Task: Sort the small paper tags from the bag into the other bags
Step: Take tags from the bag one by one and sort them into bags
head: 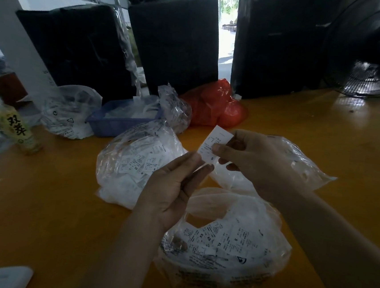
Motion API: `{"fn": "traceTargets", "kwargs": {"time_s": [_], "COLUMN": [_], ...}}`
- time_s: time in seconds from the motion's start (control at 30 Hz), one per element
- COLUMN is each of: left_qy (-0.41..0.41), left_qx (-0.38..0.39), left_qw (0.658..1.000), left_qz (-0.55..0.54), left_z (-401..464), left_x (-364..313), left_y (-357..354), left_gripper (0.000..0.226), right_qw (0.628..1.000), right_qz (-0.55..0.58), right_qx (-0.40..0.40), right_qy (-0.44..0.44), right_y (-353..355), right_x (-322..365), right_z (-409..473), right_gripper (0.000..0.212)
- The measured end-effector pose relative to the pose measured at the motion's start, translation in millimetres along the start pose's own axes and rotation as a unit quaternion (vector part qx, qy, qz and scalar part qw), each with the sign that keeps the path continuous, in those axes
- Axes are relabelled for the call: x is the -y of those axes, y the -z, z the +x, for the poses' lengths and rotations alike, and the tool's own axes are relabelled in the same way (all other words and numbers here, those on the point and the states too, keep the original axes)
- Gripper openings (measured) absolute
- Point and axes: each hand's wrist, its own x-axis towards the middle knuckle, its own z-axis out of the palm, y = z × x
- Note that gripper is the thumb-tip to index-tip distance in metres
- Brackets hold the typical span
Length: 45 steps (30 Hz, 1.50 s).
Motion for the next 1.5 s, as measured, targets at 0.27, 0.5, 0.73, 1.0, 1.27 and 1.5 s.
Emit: {"fn": "traceTargets", "kwargs": {"time_s": [0.27,0.5,0.73,1.0,1.27,1.5], "left_qy": [-0.027,-0.036,-0.045,-0.191,-0.333,-0.169], "left_qx": [-0.036,-0.050,-0.042,-0.061,-0.234,-0.247], "left_qw": [0.998,0.996,0.993,0.909,0.568,0.449], "left_qz": [0.054,0.068,0.103,0.367,0.715,0.842], "left_z": [-2.1,-2.1,-3.8,-4.2,15.5,31.8], "left_x": [-0.2,-1.7,-6.5,-10.1,-48.1,-36.0], "left_y": [0.6,1.7,2.4,7.6,59.0,81.1], "left_gripper": [0.022,0.034,0.026,0.023,0.032,0.032], "right_qw": [0.987,0.972,0.976,0.972,0.772,0.787], "right_qz": [-0.120,-0.183,-0.183,-0.206,-0.635,-0.612], "right_qx": [-0.065,-0.032,-0.020,-0.014,0.041,0.066], "right_qy": [0.081,0.143,0.118,0.116,-0.008,-0.053], "right_y": [-3.0,-10.7,-9.9,-4.7,45.1,36.6], "right_x": [3.2,5.2,4.9,7.9,-23.9,-64.0], "right_z": [-1.6,-7.4,-8.4,-5.1,8.2,21.4], "right_gripper": [0.020,0.002,0.014,0.005,0.026,0.027]}}
